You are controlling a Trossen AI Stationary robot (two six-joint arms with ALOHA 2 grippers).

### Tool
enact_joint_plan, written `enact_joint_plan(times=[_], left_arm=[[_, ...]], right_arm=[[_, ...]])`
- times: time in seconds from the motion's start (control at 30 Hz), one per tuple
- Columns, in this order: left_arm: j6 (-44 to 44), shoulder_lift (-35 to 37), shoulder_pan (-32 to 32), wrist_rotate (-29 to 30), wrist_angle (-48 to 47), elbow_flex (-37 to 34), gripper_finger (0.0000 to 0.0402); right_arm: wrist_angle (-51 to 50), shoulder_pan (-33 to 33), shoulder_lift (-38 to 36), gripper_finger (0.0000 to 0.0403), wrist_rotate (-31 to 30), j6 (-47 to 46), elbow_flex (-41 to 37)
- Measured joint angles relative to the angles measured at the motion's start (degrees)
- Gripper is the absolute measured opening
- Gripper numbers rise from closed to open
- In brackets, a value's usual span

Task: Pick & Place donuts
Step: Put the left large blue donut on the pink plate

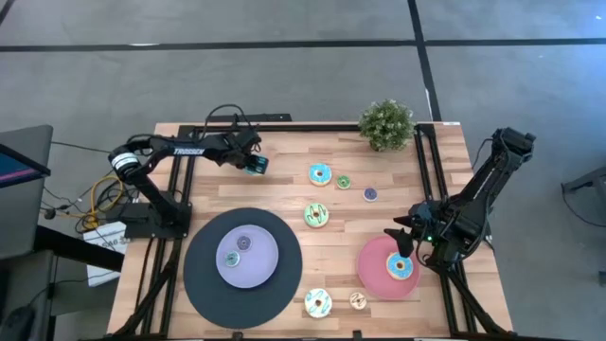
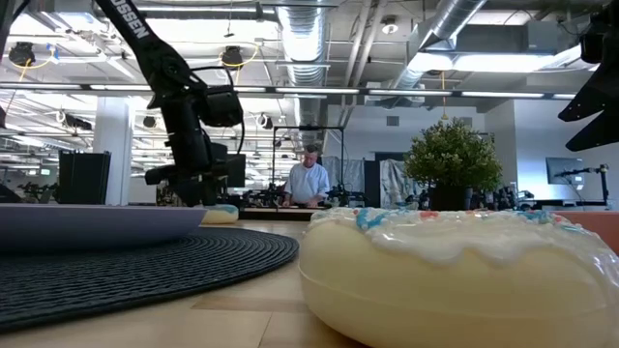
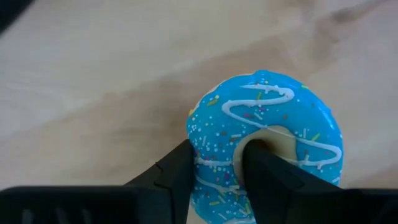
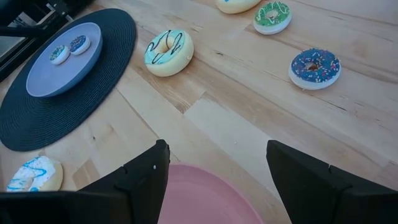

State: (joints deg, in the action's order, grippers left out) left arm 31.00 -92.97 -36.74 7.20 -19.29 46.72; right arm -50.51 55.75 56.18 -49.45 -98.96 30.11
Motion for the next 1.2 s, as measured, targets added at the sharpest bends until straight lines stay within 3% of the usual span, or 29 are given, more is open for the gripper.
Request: enact_joint_plan(times=[0.3, 0.63, 0.83, 0.97, 1.07, 1.2], left_arm=[[1.2, 0.0, 4.0, -3.0, 3.4, 0.0, 0.0116], [2.5, 0.3, 11.2, -12.5, 13.1, 1.3, 0.0116], [0.6, 0.2, 22.2, -12.1, 20.7, 7.0, 0.0116], [-4.1, -0.9, 31.3, -7.0, 24.2, 13.0, 0.0116], [-8.8, -4.0, 37.1, -2.0, 20.4, 20.1, 0.0116], [-14.5, -12.8, 42.2, -0.3, 12.9, 33.6, 0.0116]], right_arm=[[0.0, 0.0, 0.0, 0.026, 0.0, 0.0, 0.0], [0.0, 0.0, 0.0, 0.026, 0.0, 0.0, 0.0], [0.0, 0.0, 0.0, 0.026, 0.0, 0.0, 0.0], [-0.2, 0.0, 0.0, 0.026, 0.0, 0.4, 0.0], [-0.7, -0.4, 0.0, 0.026, -0.5, 0.4, 0.0], [-2.3, -2.6, 0.0, 0.026, -2.5, 0.5, 0.0]])
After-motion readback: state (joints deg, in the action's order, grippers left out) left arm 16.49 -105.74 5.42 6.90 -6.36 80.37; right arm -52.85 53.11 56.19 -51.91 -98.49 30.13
